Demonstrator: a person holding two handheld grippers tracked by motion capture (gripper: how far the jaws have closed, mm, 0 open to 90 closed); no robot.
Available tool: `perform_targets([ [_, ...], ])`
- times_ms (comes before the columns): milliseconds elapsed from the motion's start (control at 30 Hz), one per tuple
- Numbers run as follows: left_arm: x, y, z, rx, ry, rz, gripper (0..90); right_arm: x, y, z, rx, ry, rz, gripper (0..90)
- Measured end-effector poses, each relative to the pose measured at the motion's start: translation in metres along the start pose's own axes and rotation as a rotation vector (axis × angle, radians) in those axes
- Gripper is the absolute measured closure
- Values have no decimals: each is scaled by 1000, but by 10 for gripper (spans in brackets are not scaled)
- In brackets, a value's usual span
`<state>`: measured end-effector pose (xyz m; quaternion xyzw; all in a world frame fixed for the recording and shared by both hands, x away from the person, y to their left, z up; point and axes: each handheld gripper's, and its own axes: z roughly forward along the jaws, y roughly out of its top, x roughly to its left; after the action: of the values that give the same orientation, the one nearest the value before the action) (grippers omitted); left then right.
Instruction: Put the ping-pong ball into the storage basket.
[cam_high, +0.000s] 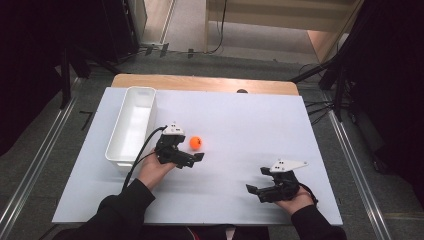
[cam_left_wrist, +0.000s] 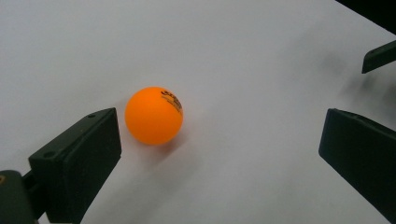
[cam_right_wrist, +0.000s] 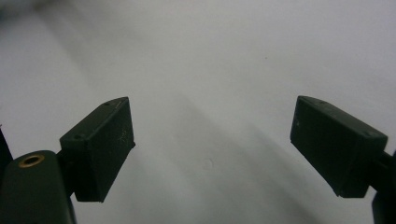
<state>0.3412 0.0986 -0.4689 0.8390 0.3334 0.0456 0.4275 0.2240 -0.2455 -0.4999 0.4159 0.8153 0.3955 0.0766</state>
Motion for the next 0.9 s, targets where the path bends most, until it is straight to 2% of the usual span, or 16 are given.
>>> perform_targets([
  [267, 0, 6, 6, -10, 22, -2, 0, 0, 0, 0, 0, 3, -2, 123],
  [400, 2, 9, 8, -16, 2, -23, 0, 0, 0, 0, -1, 2, -1, 123],
  [900, 8, 18, 17, -16, 47, -5, 0, 0, 0, 0, -1, 3, -2, 124],
])
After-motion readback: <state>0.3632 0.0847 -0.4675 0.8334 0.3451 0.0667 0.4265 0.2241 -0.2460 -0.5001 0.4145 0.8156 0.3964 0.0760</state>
